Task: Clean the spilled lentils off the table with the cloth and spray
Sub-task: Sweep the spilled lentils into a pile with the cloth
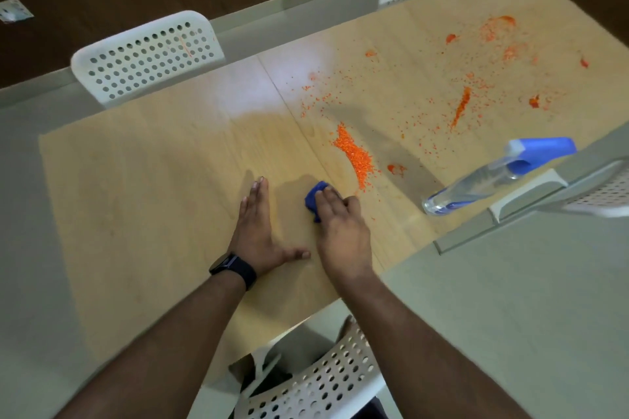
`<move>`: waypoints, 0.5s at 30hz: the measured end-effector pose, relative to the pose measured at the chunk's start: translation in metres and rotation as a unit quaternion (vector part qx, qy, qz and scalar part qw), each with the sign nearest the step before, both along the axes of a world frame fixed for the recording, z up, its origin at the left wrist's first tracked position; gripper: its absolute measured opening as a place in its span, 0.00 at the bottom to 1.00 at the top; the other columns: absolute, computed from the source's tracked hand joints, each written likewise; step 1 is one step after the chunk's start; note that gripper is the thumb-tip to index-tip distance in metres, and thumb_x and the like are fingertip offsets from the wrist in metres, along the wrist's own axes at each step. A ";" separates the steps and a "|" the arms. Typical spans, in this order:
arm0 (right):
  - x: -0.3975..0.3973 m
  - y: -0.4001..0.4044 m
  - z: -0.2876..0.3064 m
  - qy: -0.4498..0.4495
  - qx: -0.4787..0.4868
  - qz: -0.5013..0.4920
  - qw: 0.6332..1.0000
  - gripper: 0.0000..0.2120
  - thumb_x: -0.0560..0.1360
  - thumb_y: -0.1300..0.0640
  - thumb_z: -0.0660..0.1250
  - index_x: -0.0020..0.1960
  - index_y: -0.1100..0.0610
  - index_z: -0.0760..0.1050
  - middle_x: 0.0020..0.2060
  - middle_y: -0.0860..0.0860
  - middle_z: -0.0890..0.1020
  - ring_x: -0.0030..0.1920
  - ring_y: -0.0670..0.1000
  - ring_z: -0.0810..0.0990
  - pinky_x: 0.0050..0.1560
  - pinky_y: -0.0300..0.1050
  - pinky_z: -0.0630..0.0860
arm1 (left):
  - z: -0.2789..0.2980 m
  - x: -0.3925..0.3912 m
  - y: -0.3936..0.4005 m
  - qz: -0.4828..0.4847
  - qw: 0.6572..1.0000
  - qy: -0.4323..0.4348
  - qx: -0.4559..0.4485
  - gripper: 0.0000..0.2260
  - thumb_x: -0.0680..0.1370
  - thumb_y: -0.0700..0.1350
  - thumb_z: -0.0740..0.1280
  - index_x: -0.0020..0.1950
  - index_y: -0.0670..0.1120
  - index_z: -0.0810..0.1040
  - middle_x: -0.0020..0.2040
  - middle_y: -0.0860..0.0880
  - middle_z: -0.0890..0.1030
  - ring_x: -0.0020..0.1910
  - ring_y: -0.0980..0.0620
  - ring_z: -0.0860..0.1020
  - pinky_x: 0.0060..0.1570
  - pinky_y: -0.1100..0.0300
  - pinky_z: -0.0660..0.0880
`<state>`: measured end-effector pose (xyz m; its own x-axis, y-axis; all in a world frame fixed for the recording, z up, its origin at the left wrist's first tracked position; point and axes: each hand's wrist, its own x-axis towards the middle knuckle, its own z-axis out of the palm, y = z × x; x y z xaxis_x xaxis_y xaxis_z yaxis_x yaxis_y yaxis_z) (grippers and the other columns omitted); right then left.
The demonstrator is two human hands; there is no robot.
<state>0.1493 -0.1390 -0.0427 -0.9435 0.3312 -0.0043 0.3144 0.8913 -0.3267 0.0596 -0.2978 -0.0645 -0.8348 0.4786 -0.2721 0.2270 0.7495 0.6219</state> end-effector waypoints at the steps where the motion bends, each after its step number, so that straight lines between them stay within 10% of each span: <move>1: 0.012 0.000 -0.004 -0.001 -0.001 0.027 1.000 0.33 0.71 0.59 0.76 0.74 0.58 0.74 0.72 0.54 0.78 0.58 0.59 0.75 0.52 0.50 0.81 | -0.001 0.003 0.010 -0.010 1.000 0.004 0.004 0.72 0.58 0.66 0.83 0.85 0.48 0.37 0.86 0.50 0.45 0.84 0.54 0.42 0.83 0.51 0.42; 15: 0.005 0.110 -0.007 0.032 0.039 0.073 0.996 0.23 0.78 0.60 0.61 0.72 0.57 0.77 0.69 0.53 0.80 0.57 0.60 0.77 0.47 0.51 0.80 | 0.003 0.032 0.064 0.015 0.999 0.002 -0.034 0.74 0.56 0.66 0.84 0.84 0.50 0.36 0.85 0.52 0.42 0.82 0.58 0.39 0.82 0.52 0.42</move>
<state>0.1543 -0.0294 -0.0499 -0.9791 0.1879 0.0779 0.1607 0.9492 -0.2704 0.0918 -0.2340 -0.0613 -0.8497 0.4341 -0.2993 0.2064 0.7961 0.5689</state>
